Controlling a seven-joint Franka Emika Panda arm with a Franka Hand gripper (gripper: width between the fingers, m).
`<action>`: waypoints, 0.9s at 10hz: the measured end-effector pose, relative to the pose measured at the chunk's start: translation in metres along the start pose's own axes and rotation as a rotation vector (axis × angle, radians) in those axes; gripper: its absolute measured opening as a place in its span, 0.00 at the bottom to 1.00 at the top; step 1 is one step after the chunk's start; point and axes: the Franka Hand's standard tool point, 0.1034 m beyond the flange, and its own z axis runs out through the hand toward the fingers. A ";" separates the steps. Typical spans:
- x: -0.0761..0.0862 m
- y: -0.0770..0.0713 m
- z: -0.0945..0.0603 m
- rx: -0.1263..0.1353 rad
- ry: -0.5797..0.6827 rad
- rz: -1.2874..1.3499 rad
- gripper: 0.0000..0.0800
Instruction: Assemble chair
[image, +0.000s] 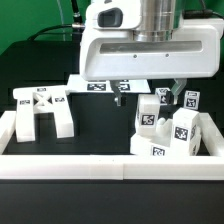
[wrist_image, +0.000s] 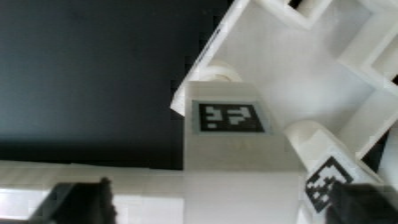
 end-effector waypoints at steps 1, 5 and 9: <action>0.000 0.000 0.000 0.000 0.000 0.000 0.55; 0.000 0.000 0.000 0.000 -0.001 0.022 0.36; -0.001 0.000 0.001 0.001 0.000 0.326 0.36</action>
Offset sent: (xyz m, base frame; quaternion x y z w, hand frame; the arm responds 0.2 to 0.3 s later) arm 0.0000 0.0000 0.0000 0.0000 0.0000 0.0650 0.9979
